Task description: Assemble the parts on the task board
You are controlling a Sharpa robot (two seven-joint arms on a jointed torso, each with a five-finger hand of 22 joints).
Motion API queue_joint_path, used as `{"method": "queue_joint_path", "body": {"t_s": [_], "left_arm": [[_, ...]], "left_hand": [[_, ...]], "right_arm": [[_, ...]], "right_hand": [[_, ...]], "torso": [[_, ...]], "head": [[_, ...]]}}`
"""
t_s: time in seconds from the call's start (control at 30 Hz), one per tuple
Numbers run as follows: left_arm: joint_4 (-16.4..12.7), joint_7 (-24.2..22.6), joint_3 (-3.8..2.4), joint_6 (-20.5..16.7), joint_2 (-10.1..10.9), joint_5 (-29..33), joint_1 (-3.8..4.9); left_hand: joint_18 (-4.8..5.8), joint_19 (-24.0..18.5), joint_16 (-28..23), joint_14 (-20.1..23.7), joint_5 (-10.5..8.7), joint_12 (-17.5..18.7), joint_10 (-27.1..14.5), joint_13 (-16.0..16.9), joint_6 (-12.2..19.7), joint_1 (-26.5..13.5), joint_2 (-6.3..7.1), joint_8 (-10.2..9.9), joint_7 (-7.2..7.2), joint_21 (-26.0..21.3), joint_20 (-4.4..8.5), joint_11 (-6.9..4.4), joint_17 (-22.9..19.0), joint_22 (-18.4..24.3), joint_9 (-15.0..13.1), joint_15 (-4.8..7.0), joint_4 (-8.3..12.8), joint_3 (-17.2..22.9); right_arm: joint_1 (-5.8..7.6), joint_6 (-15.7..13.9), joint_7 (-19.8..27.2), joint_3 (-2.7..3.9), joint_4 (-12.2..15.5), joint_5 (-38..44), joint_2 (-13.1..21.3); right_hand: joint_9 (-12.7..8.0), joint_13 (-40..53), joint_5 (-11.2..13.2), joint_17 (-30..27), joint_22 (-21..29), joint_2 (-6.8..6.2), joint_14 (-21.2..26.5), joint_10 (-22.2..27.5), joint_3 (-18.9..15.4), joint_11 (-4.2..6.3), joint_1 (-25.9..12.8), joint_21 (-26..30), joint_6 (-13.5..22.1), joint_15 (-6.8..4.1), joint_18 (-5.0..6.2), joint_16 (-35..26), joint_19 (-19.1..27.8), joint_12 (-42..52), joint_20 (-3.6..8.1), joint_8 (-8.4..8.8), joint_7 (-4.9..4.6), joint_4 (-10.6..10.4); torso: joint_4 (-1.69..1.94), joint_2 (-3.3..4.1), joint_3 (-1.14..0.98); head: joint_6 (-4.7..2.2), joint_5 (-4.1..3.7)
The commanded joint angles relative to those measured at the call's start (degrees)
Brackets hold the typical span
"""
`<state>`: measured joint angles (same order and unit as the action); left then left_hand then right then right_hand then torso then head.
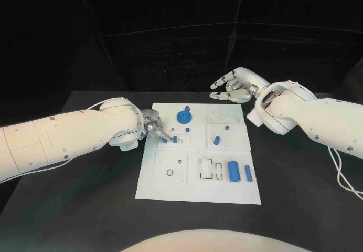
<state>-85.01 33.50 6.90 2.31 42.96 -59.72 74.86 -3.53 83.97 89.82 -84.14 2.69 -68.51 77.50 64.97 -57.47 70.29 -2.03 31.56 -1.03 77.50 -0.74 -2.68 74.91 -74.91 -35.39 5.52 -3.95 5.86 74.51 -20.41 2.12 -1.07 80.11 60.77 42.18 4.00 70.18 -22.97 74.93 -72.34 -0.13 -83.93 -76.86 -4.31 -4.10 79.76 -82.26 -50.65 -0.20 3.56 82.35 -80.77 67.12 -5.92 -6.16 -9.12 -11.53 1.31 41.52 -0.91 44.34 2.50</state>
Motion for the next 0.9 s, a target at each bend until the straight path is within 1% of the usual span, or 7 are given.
{"method": "queue_joint_path", "body": {"t_s": [0.03,0.3,0.4,0.5,0.73,0.87,0.9], "left_arm": [[0.0,0.9,0.03,1.6,-0.2,0.0,-0.03],[0.5,0.9,0.03,0.5,-0.4,0.0,-0.03],[0.7,0.8,0.03,-0.2,-0.4,0.0,-0.02],[0.8,0.6,0.02,-1.1,-0.3,0.0,-0.02],[0.4,-1.4,-0.04,-5.0,0.5,0.1,-0.01],[0.3,-3.4,-0.06,-7.9,0.8,1.1,0.01],[0.3,-4.3,-0.07,-9.1,0.9,1.9,0.03]], "left_hand": [[0.42,2.1,0.2,-5.9,-0.01,-0.3,0.5,0.1,-0.5,-0.6,-0.01,0.2,0.00,0.5,0.46,-0.13,15.1,-2.7,0.0,0.44,0.0,-0.3],[0.49,2.2,0.2,-5.9,-0.01,-0.5,0.7,0.2,-0.7,-1.8,0.13,0.7,0.14,0.8,0.62,-0.27,15.1,-3.0,-0.4,0.61,-0.6,-1.0],[0.51,2.3,0.2,-5.9,-0.02,-0.4,0.7,0.2,-0.7,-3.5,0.38,1.0,0.06,0.8,0.68,-0.21,15.1,-3.1,-0.5,0.62,-1.6,-2.0],[0.53,2.3,0.2,-5.9,-0.02,-0.5,0.8,0.2,-0.7,-5.6,1.10,1.4,0.01,0.9,0.70,-0.20,15.1,-3.2,-0.8,0.59,-2.7,-3.6],[0.41,2.1,0.2,-5.9,-0.02,0.1,0.5,-0.5,-0.3,-8.4,2.15,1.9,0.04,0.4,0.76,-0.22,15.1,-2.8,-1.2,0.66,-4.6,-6.9],[0.04,1.6,0.2,-5.9,-0.01,1.6,-0.7,-2.2,0.9,-8.9,2.28,1.6,-0.25,-1.2,0.73,-0.01,15.1,-1.3,-1.3,0.56,-5.2,-8.4],[-0.07,1.4,0.2,-5.9,-0.01,2.8,-1.5,-3.4,1.4,-8.7,2.23,1.5,-0.38,-1.7,0.68,0.13,15.1,-0.8,-1.3,0.50,-5.3,-8.8]], "right_arm": [[0.11,0.1,0.4,0.04,0.1,0.0,0.0],[0.11,0.1,0.5,0.04,0.1,0.0,0.0],[0.11,0.1,0.5,0.04,0.1,-0.1,0.0],[0.11,0.1,0.5,0.04,0.0,-0.1,-0.1],[0.11,0.1,0.6,0.04,0.0,-0.1,0.0],[0.11,0.1,0.6,0.04,0.0,-0.1,0.0],[0.11,0.1,0.6,0.04,0.0,-0.1,0.0]], "right_hand": [[0.0,-0.1,-0.3,3.1,0.1,0.17,-3.5,0.1,-0.4,0.14,0.4,0.3,0.0,-0.29,0.12,-0.3,0.2,-0.3,0.23,-0.21,-0.06,0.0],[0.0,-0.1,-0.2,3.1,0.1,0.17,-3.5,0.1,-0.4,0.14,0.4,0.3,0.0,-0.29,0.12,-0.3,0.2,-0.3,0.23,-0.21,-0.06,0.0],[0.0,-0.1,-0.2,3.1,0.1,0.17,-3.5,0.1,-0.4,0.14,0.4,0.3,0.0,-0.29,0.12,-0.3,0.2,-0.3,0.23,-0.21,-0.06,0.0],[0.0,-0.1,-0.2,3.1,0.1,0.17,-3.5,0.1,-0.4,0.14,0.4,0.3,0.0,-0.29,0.12,-0.3,0.2,-0.3,0.23,-0.21,-0.06,0.0],[0.0,-0.1,-0.2,3.1,0.1,0.17,-3.5,0.1,-0.4,0.14,0.4,0.3,0.0,-0.29,0.12,-0.3,0.2,-0.3,0.23,-0.21,-0.06,0.0],[0.0,-0.1,-0.2,3.1,0.1,0.17,-3.5,0.1,-0.4,0.14,0.4,0.3,0.0,-0.29,0.12,-0.3,0.2,-0.3,0.23,-0.21,-0.06,0.0],[0.0,-0.1,-0.2,3.1,0.1,0.17,-3.5,0.1,-0.4,0.14,0.4,0.3,0.0,-0.29,0.12,-0.3,0.2,-0.3,0.23,-0.21,-0.06,0.0]], "torso": [[0.07,-0.01,0.01],[0.08,-0.02,0.03],[0.09,-0.01,0.05],[0.07,-0.01,0.07],[0.09,-0.01,0.06],[0.11,-0.04,0.05],[0.09,-0.03,0.06]], "head": [[0.01,-0.03],[-0.01,-0.06],[-0.05,-0.07],[-0.08,-0.12],[-0.19,-0.23],[-0.21,-0.24],[-0.18,-0.25]]}}
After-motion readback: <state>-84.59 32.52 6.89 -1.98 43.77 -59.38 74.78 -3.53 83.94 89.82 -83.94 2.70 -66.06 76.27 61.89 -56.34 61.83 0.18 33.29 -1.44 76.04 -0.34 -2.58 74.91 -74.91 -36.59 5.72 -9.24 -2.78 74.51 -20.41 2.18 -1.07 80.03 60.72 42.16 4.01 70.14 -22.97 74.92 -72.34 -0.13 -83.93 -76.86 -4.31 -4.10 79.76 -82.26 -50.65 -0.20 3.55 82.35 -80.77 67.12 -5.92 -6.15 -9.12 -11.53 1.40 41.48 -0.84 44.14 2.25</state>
